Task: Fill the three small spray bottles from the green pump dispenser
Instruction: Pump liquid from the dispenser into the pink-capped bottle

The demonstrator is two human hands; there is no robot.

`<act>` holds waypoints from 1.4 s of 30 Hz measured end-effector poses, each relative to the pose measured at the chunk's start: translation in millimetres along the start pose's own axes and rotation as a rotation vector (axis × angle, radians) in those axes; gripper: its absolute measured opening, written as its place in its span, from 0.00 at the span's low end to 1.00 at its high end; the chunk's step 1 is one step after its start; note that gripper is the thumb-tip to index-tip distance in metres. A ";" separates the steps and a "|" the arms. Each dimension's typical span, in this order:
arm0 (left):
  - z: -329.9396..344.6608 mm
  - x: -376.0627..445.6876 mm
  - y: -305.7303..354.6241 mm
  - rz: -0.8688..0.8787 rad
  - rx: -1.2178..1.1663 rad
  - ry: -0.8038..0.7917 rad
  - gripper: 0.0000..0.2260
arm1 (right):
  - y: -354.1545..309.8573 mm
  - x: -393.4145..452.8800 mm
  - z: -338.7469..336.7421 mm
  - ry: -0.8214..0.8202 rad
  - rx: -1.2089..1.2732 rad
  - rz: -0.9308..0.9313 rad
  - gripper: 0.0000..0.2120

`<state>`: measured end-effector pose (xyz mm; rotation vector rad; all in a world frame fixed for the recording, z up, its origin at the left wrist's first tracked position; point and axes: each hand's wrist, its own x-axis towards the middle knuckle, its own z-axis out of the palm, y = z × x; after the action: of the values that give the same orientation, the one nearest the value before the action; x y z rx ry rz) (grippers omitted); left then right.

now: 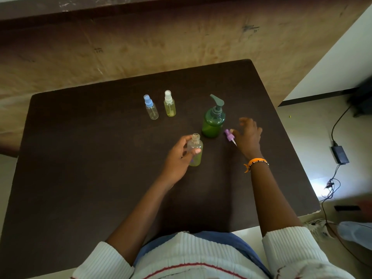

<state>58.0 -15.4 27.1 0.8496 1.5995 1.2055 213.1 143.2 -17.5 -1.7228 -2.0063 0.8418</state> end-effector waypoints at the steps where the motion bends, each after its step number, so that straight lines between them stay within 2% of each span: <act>1: 0.6 0.0 -0.3 -0.001 0.001 0.002 0.14 | -1.9 2.1 -1.4 -0.020 0.029 -0.050 0.29; 6: 1.8 1.5 0.2 -0.008 0.016 0.019 0.15 | -30.6 1.8 6.6 -0.219 0.264 -0.178 0.47; 13: -7.4 3.1 4.7 0.014 0.035 0.064 0.15 | -46.7 -5.9 17.7 -0.168 0.328 -0.204 0.36; 23: -13.1 0.4 6.3 0.021 0.037 0.106 0.16 | -28.2 -33.2 6.9 -0.331 0.306 -0.229 0.37; 28: -9.9 -2.7 3.8 0.011 0.066 0.106 0.17 | -22.0 -38.7 -1.5 -0.454 0.350 -0.233 0.36; 34: -8.2 -0.4 11.2 0.043 0.108 0.114 0.17 | -22.3 -38.2 -18.7 -0.620 0.323 -0.223 0.39; 36: -8.5 1.4 14.6 0.051 0.108 0.125 0.17 | -22.7 -41.2 -28.0 -0.578 0.471 -0.183 0.34; 39: -8.3 4.4 17.2 0.047 0.115 0.142 0.18 | -31.3 -44.4 -35.4 -0.345 0.754 -0.061 0.17; 41: -5.8 6.1 17.9 0.052 0.134 0.150 0.18 | -49.3 -38.6 -32.8 -0.182 0.811 0.083 0.06; 42: -3.9 7.8 18.2 0.058 0.148 0.155 0.18 | -58.7 -33.1 -29.3 -0.149 0.817 0.152 0.04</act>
<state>51.7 -4.4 42.9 0.9199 1.8186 1.2302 193.1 112.3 46.1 -1.3458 -1.3003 1.5952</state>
